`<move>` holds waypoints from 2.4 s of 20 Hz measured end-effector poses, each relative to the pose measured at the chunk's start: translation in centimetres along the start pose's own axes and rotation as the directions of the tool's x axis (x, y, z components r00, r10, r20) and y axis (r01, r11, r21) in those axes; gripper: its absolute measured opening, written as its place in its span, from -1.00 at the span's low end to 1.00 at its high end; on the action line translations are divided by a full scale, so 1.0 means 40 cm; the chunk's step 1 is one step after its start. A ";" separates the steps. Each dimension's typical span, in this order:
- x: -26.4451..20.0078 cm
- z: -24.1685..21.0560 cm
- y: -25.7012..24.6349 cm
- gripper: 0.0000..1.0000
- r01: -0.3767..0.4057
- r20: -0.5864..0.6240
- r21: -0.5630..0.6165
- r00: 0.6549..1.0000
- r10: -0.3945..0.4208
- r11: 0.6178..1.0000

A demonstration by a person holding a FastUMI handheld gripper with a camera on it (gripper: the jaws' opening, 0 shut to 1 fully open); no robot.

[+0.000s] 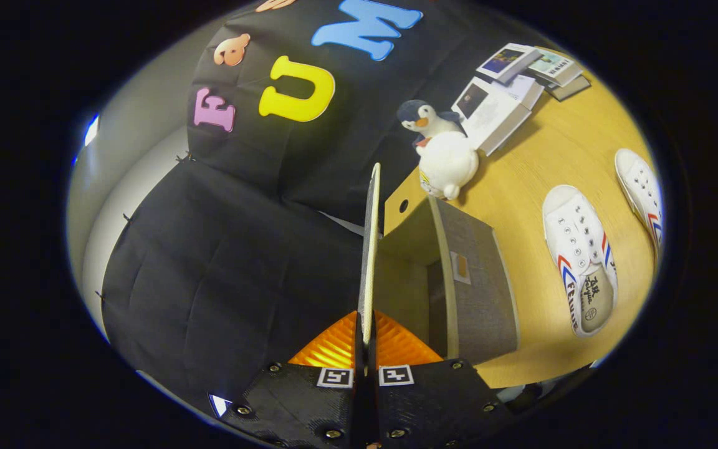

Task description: Open the storage box then place both shoes into the box .Put the left shoe in first, then the right shoe, with the right side of both shoes facing outward in a uniform manner.

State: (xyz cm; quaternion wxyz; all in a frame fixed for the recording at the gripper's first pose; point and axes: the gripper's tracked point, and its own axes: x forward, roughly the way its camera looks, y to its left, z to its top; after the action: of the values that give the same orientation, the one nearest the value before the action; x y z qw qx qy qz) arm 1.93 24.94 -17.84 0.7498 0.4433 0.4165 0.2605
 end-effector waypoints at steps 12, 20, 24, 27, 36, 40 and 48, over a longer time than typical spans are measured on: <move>0.155 -0.088 0.273 -0.98 -0.048 -0.055 -0.272 0.998 0.035 0.961; 0.267 -0.190 0.374 -0.52 -0.085 -0.091 -0.464 0.995 0.048 0.882; 0.270 -0.185 0.379 0.95 -0.062 -0.051 -0.575 0.998 0.040 0.816; 0.249 -0.148 0.348 0.95 -0.019 -0.005 -0.598 1.000 0.020 0.801; 0.102 0.054 0.175 0.95 0.204 0.179 -0.602 0.977 -0.119 0.772; 0.027 0.149 0.076 0.95 0.303 0.251 -0.584 0.950 -0.187 0.753; -0.088 0.269 -0.135 0.95 0.464 0.328 -0.532 0.884 -0.333 0.708</move>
State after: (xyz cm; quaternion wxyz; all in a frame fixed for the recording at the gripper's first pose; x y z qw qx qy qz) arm 9.43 14.88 -18.40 0.9278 0.1082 0.3186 0.1612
